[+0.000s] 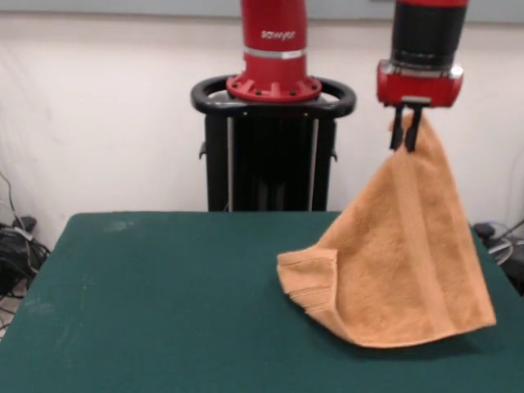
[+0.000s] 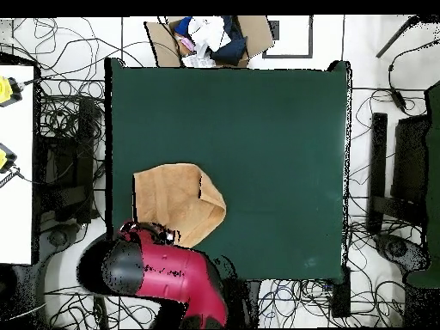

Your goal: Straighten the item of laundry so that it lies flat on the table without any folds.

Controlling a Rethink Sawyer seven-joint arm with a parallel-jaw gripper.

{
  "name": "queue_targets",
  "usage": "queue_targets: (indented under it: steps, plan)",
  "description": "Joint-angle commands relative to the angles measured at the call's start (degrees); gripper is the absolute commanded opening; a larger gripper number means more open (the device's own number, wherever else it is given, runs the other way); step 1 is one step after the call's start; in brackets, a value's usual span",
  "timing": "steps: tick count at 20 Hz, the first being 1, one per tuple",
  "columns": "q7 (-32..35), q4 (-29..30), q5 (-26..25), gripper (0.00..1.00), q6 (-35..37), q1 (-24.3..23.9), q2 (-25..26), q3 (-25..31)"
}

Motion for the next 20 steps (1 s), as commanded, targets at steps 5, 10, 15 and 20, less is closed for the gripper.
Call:
queue_targets:
  steps: [5, 10, 15, 20]
  plan:
    - [32.1, -2.5, 4.3, 0.0, 11.9, 9.9, -4.2, -5.9]
    - [39.5, -4.8, 3.9, 0.0, 15.6, 14.4, -5.0, -6.9]
    - [44.3, -7.1, 2.9, 0.0, 19.8, 17.8, -6.5, -8.1]
    - [49.5, -10.0, 1.7, 0.0, 24.3, 20.7, -7.7, -8.9]
